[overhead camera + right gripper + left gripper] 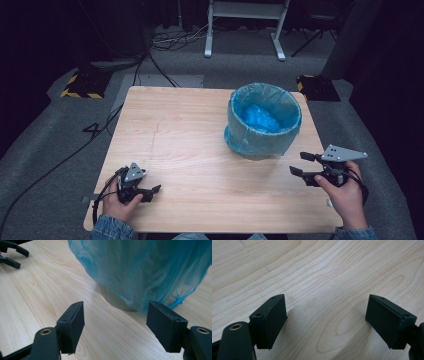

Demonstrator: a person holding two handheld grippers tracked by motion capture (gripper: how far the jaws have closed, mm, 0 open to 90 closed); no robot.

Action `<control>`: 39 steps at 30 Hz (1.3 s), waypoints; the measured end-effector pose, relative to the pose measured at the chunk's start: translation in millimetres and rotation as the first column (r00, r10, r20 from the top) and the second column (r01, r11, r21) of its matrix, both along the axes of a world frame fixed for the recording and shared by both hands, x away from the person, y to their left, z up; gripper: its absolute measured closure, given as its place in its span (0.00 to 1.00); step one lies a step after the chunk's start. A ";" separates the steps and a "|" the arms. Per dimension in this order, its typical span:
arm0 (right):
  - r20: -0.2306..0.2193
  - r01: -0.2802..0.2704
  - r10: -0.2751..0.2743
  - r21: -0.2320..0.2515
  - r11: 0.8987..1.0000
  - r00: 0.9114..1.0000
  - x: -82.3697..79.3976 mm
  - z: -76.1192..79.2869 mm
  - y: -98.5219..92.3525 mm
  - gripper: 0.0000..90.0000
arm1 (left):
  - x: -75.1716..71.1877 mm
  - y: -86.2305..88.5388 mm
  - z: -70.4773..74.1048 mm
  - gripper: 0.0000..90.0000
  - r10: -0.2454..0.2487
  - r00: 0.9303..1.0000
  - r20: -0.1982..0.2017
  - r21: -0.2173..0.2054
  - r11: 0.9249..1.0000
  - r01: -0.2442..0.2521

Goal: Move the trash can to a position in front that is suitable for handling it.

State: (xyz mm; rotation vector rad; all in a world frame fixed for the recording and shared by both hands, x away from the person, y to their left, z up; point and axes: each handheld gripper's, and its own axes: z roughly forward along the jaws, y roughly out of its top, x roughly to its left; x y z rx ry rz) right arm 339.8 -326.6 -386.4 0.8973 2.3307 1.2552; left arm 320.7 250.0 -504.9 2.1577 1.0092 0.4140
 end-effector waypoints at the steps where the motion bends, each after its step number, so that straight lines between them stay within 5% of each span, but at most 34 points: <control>1: 0.000 0.000 0.000 0.000 1.000 1.000 0.0 0.0 0.0 0.34 | 0.0 0.0 0.0 0.19 0.000 1.000 0.000 0.000 1.000 0.000; 9: 0.054 -0.034 0.034 -0.004 0.999 0.998 8.8 31.2 11.4 0.33 | 0.0 0.1 0.0 0.19 0.000 1.000 0.000 -0.001 1.000 0.000; 13: 0.121 -0.003 -0.005 0.062 0.998 0.993 17.3 42.3 23.9 0.29 | 0.2 0.4 0.1 0.19 -0.001 1.000 0.000 0.000 1.000 0.001; 16: 0.149 -0.021 0.014 0.050 0.999 0.989 23.7 49.7 32.5 0.29 | 0.1 0.3 0.1 0.19 -0.001 1.000 -0.001 -0.001 1.000 0.001; 25: 0.147 -0.077 0.072 0.032 0.997 0.987 38.6 67.7 55.8 0.34 | 0.2 0.4 0.1 0.19 -0.001 1.000 0.000 0.000 1.000 0.001; 29: 0.127 -0.101 0.105 -0.034 0.994 0.986 45.3 73.5 69.9 0.37 | 0.0 0.3 0.1 0.19 0.000 1.000 -0.001 -0.001 1.000 0.000; 39: 0.086 -0.189 0.191 -0.024 0.982 0.978 61.8 64.4 111.9 0.45 | 0.1 0.3 0.1 0.19 0.000 1.000 -0.001 -0.001 1.000 0.000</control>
